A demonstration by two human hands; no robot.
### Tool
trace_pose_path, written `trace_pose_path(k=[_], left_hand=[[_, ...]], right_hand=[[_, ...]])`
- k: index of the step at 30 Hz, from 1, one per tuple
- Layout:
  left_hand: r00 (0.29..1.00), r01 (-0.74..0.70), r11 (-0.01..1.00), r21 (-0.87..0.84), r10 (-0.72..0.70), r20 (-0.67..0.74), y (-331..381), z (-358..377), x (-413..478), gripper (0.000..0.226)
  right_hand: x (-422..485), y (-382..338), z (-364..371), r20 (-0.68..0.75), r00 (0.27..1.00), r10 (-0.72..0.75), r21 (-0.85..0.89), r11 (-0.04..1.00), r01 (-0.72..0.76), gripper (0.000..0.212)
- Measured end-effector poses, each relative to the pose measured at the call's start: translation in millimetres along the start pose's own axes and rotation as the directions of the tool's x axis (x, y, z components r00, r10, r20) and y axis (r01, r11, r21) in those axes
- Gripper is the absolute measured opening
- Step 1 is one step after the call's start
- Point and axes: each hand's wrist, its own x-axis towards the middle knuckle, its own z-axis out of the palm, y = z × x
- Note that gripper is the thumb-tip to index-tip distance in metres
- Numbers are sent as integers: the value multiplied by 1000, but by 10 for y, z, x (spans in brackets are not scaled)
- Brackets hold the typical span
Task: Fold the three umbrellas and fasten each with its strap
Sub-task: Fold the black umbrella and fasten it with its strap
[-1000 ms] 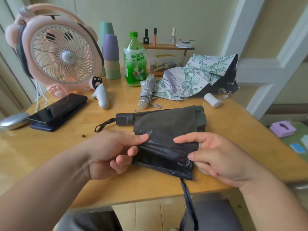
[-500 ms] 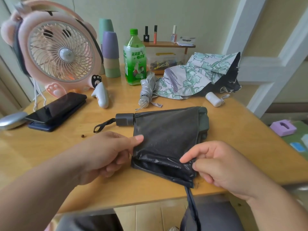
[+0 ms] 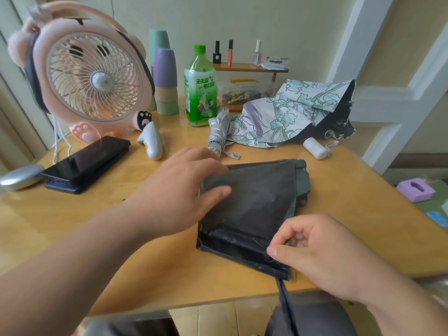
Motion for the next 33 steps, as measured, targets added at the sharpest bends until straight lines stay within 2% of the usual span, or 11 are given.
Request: trace_pose_path(k=[2, 4, 9, 11, 17, 20, 22, 23, 26, 29, 33], left_hand=[[994, -32, 999, -6, 33, 106, -40, 50, 233, 42], [978, 43, 999, 22, -47, 205, -78, 162, 438, 38], [969, 186, 982, 26, -187, 161, -179, 263, 677, 26], [949, 215, 977, -8, -207, 239, -201, 207, 749, 31], [856, 141, 981, 135, -189, 481, -234, 126, 946, 40], [829, 126, 984, 128, -175, 532, -252, 150, 1008, 38], [828, 141, 983, 117, -182, 530, -261, 172, 1030, 33], [830, 140, 983, 119, -182, 528, -263, 180, 1037, 32], [834, 127, 983, 134, -178, 523, -257, 202, 1031, 32], [829, 137, 983, 123, -182, 529, -241, 218, 1018, 33], [843, 114, 987, 113, -156, 515, -241, 245, 1001, 34]], right_hand=[[12, -8, 15, 5, 1000, 0, -35, 999, 0, 11], [11, -16, 21, 18, 1000, 9, -61, 998, -8, 13], [-11, -17, -6, 55, 998, 33, -102, 994, -27, 14], [-15, -18, -26, 74, 996, 39, -129, 991, -30, 13], [-51, -255, -396, 259, 951, 168, -275, 957, -94, 7], [169, -381, -693, -1, 1000, 8, -336, 942, -7, 4], [491, -423, -811, -262, 947, -183, -390, 918, 69, 9], [692, -427, -833, -290, 926, -241, -449, 889, 91, 7], [1266, -436, -812, -9, 970, -242, -610, 770, 187, 21], [1572, -505, -743, 277, 958, -77, -612, 754, 238, 40], [1721, -540, -680, 375, 927, 7, -652, 713, 258, 34]])
